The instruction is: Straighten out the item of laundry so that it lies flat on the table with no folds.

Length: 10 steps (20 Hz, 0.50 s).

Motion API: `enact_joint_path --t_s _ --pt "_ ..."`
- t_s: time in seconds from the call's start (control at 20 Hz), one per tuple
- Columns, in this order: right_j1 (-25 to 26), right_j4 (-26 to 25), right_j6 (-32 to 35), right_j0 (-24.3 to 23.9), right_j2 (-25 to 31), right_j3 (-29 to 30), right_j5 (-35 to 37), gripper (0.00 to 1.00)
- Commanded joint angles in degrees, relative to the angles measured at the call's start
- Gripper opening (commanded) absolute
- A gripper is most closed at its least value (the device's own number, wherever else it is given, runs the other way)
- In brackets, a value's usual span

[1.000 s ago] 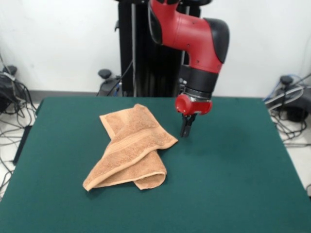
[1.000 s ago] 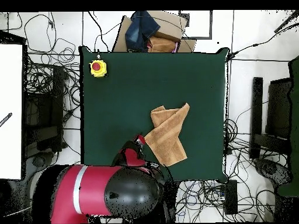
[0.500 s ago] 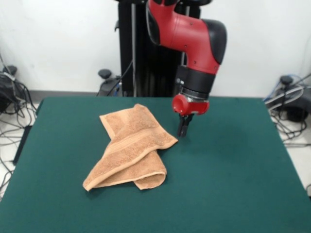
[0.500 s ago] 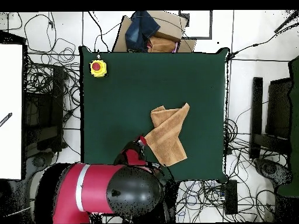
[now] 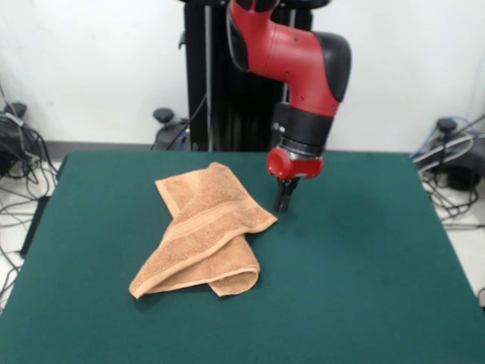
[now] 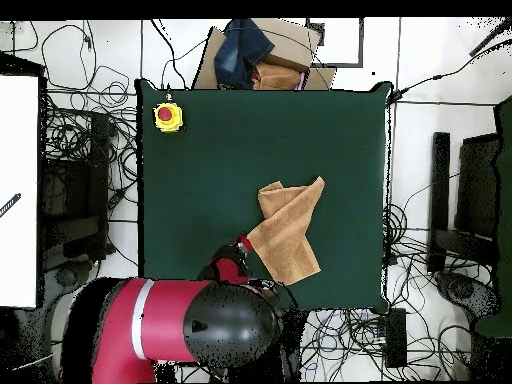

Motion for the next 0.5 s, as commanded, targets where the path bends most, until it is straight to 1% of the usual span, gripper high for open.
enact_joint_path --t_s 0.05,0.5 --pt "2.58 3.76 14.27 -0.65 -0.47 -2.69 2.6 1.0" --pt "2.61 3.59 14.43 -0.66 -0.56 -2.91 2.79 1.0"
